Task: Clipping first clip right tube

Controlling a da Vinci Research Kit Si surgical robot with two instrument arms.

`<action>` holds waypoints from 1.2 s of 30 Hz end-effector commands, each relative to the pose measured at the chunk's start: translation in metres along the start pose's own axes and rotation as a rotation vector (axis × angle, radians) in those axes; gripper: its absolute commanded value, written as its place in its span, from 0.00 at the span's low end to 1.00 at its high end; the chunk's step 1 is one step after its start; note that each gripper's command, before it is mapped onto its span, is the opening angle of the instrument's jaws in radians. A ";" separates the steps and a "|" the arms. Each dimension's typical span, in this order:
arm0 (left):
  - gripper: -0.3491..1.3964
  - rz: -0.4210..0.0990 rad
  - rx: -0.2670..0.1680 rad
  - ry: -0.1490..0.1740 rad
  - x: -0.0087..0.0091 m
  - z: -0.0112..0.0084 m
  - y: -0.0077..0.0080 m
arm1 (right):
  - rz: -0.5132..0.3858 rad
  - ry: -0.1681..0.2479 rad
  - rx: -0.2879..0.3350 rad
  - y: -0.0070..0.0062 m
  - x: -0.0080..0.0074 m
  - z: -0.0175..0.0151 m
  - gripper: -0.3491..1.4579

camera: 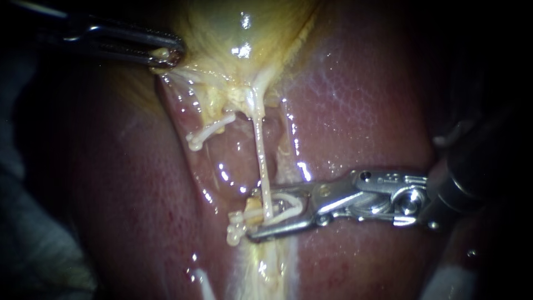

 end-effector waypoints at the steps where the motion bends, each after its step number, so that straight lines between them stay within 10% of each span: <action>1: 0.00 0.000 0.000 0.000 0.0000 0.0000 0.0000 | 0.009 0.014 0.007 -0.0001 0.0001 0.0000 0.47; 36: 0.00 0.000 0.000 0.000 0.0000 0.0000 0.0000 | 0.072 0.098 0.152 -0.0024 0.0023 0.0002 0.45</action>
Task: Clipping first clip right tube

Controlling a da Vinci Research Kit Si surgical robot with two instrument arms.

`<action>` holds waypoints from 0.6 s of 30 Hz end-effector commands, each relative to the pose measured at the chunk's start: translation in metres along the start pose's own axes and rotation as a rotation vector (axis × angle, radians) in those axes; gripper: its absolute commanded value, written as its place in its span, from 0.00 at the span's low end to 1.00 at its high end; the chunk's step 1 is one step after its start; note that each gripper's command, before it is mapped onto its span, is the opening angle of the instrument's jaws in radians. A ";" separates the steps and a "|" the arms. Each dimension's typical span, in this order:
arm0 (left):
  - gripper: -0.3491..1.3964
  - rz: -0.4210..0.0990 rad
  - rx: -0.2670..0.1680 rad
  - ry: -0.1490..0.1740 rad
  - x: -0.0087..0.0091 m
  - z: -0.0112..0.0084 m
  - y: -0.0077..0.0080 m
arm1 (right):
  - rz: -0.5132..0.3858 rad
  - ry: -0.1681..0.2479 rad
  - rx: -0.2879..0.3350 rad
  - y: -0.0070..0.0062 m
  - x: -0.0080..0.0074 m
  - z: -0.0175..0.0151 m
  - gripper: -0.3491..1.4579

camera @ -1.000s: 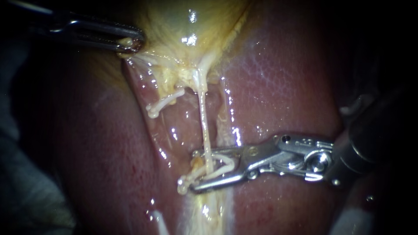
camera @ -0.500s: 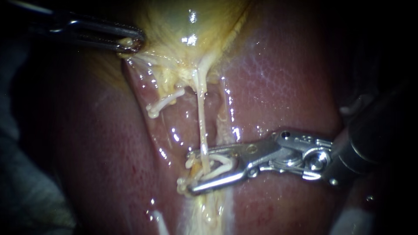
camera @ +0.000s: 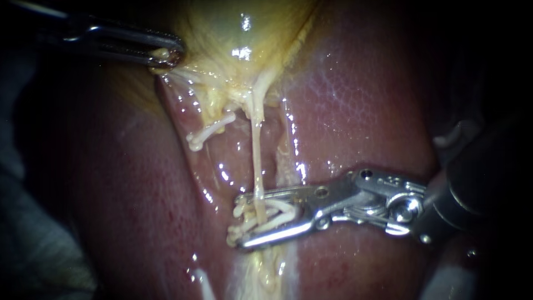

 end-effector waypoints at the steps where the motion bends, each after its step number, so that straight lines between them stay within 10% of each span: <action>1: 0.00 0.000 0.000 0.000 0.0000 0.0000 0.0000 | 0.005 -0.002 0.009 -0.0002 0.0000 0.0001 0.45; 18: 0.00 0.000 0.000 0.000 0.0000 0.0001 0.0000 | 0.062 -0.017 0.043 -0.0010 0.0002 -0.0003 0.21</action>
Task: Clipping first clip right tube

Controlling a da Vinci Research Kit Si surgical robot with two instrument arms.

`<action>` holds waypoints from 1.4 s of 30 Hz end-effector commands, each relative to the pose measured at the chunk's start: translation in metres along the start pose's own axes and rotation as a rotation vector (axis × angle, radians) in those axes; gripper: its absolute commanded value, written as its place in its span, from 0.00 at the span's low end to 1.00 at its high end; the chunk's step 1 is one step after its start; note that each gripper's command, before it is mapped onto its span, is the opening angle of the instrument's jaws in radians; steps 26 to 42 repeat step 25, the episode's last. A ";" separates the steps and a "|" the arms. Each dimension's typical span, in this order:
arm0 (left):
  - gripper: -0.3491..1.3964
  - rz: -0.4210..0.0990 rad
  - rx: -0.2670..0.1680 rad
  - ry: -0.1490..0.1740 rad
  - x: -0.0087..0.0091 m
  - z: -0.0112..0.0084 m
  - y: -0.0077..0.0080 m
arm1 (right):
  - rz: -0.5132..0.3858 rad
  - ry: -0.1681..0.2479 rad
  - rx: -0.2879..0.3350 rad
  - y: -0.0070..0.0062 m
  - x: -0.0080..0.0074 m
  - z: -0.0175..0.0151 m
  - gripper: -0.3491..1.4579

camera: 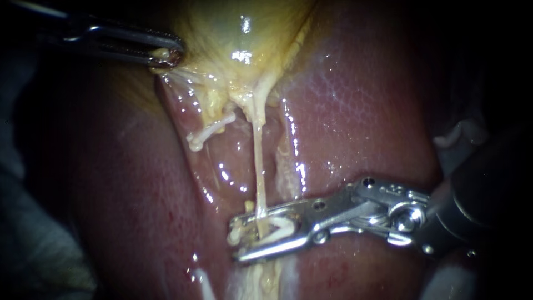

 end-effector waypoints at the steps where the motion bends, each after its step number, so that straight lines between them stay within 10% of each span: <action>1: 0.00 0.000 0.000 0.000 0.0000 0.0000 0.0000 | 0.006 0.000 0.000 0.0000 0.0000 0.0000 0.19; 7: 0.00 0.000 0.000 0.000 0.0000 0.0000 0.0000 | 0.053 0.001 0.003 -0.0001 0.0000 -0.0002 0.00; 42: 0.00 0.000 0.000 0.000 0.0000 0.0000 0.0000 | 0.099 -0.004 -0.009 -0.0001 -0.0003 -0.0005 0.00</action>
